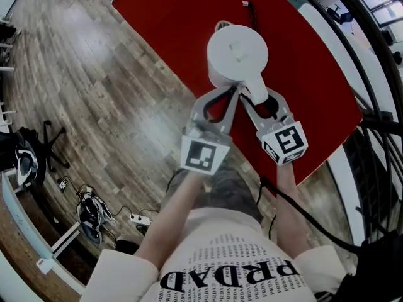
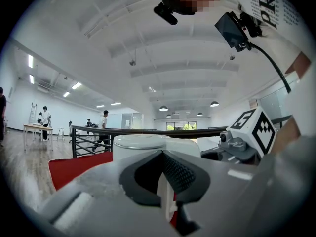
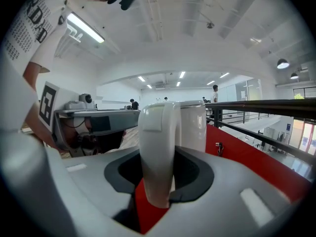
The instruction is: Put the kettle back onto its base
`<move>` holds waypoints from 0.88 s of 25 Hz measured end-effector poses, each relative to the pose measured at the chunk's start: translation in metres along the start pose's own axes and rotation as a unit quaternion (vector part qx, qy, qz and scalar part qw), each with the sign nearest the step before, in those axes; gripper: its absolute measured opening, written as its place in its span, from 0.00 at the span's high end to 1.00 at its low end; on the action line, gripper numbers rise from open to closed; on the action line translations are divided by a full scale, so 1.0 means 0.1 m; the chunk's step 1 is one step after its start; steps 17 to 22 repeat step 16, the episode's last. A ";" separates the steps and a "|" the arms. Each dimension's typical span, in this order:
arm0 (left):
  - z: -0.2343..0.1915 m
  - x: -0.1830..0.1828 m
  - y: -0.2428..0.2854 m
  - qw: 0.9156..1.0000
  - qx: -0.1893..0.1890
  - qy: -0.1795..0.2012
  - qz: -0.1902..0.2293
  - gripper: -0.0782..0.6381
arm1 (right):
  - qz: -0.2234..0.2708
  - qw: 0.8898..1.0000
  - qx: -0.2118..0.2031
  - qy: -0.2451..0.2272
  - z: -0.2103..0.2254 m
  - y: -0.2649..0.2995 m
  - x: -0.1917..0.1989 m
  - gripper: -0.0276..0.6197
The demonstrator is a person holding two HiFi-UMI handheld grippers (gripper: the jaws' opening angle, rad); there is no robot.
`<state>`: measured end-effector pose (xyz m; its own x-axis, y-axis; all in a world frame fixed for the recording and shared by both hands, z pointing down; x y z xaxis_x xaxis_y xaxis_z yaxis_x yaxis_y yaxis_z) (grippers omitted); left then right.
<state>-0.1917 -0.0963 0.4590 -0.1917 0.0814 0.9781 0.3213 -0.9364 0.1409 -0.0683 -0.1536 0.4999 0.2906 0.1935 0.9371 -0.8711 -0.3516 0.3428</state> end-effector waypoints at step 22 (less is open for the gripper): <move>0.00 0.04 0.08 1.000 0.002 0.006 -0.007 0.89 | 0.003 1.000 -0.009 0.005 0.01 0.01 -0.01 0.76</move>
Point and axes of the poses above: the fingertips, and each gripper's own axes: y forward along the fingers, z to its right, x out of its underside, the point moved 8 cm from there along -y, backward along the fingers, and after that the axes turned 4 degrees about -z, right-handed, at the moved point
